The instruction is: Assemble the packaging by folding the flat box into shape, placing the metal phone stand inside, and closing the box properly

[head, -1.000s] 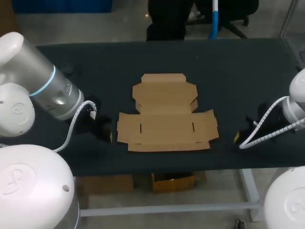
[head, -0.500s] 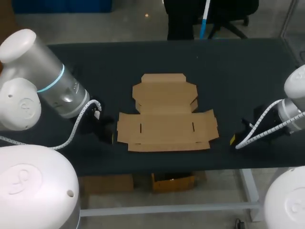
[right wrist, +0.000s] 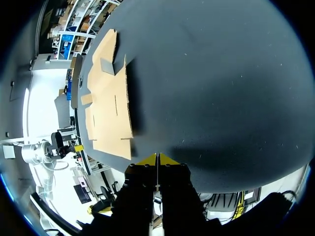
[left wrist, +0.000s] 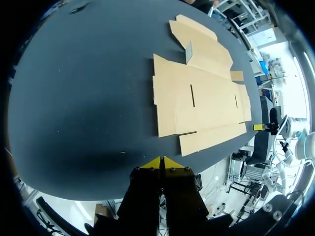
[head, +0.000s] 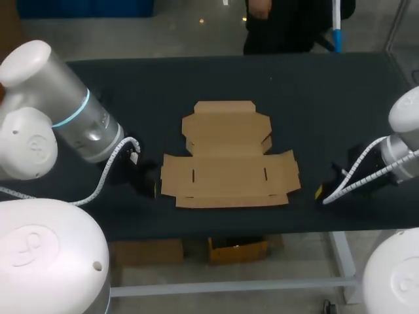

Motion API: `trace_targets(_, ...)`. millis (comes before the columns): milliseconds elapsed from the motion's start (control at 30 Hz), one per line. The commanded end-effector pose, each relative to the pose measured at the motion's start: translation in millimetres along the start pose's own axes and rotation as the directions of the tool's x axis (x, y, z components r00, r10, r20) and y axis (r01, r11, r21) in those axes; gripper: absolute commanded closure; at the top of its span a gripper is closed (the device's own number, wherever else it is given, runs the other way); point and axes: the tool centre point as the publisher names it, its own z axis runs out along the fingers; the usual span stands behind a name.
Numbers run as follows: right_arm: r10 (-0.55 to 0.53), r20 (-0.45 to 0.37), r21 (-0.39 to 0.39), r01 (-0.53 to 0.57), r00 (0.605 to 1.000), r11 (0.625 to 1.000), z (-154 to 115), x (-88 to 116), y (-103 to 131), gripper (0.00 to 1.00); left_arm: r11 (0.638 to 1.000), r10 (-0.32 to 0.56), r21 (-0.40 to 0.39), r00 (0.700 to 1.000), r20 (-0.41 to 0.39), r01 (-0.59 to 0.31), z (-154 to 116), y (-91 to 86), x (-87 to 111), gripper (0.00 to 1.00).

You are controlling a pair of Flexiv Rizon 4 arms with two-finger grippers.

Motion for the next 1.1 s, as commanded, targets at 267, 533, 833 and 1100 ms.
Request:
trace_targets(267,-0.017,-0.002,0.014,0.017,1.0,1.0,12.7,11.5,-10.4,1.0,1.0,-0.007,0.007,1.0,-0.029,0.007,13.6,11.5,5.2,1.0)
trace_targets(533,-0.026,0.012,0.04,0.025,1.0,0.999,22.7,18.0,-14.1,1.0,1.0,-0.023,-0.009,0.998,-0.056,0.023,23.8,14.3,1.2,1.0)
trace_targets(833,-0.029,0.01,0.057,0.028,1.0,0.998,31.0,20.6,-15.1,1.0,1.0,-0.019,-0.017,0.998,-0.065,0.018,28.5,14.9,2.9,1.0)
trace_targets(1100,-0.019,-0.002,0.074,0.019,1.0,0.997,39.9,20.3,-15.6,1.0,1.0,-0.015,-0.018,0.996,-0.085,0.014,32.0,14.2,5.7,1.0)
